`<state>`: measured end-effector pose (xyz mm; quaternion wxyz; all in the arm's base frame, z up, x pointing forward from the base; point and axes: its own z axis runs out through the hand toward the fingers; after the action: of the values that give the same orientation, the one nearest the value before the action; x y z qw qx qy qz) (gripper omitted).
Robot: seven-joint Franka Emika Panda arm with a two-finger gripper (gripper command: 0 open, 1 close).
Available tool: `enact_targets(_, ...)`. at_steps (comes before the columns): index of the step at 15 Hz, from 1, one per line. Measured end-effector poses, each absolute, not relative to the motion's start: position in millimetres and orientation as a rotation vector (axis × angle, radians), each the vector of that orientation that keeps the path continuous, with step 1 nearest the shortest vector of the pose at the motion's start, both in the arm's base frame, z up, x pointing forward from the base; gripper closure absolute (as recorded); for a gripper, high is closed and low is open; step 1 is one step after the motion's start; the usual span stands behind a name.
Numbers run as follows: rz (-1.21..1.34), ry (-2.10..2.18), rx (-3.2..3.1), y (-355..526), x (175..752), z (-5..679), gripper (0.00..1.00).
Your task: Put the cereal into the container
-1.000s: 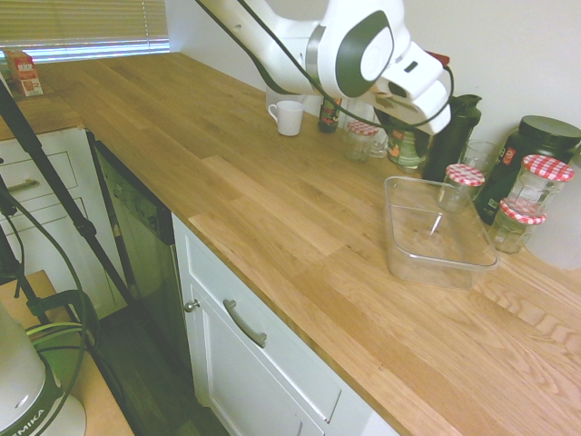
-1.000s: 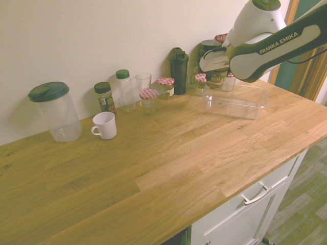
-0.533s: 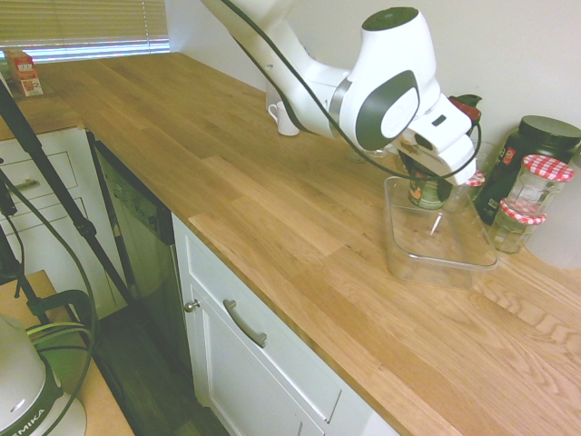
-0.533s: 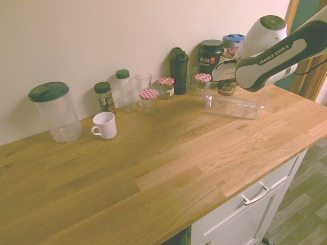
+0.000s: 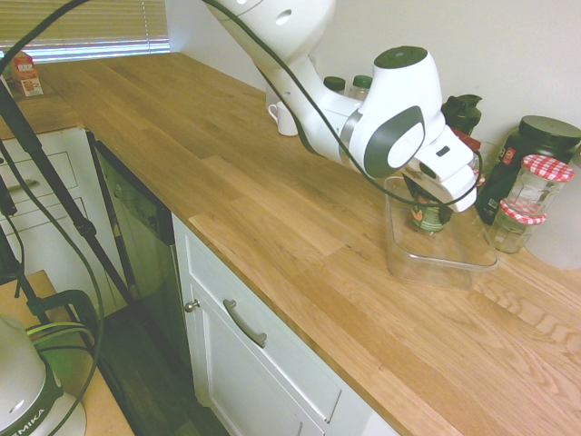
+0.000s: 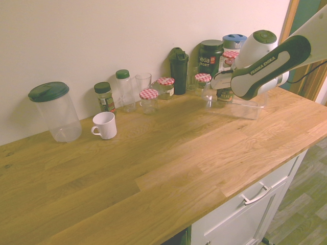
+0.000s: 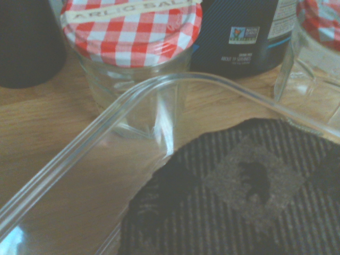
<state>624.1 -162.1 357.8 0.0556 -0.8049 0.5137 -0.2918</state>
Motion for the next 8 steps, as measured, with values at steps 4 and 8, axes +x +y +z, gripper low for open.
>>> enact_targets(4,-0.861,1.593,-2.430,-177.5,628.6,342.5,0.00)
enact_targets(8,-0.829,1.607,-2.422,-186.7,627.1,344.0,0.00)
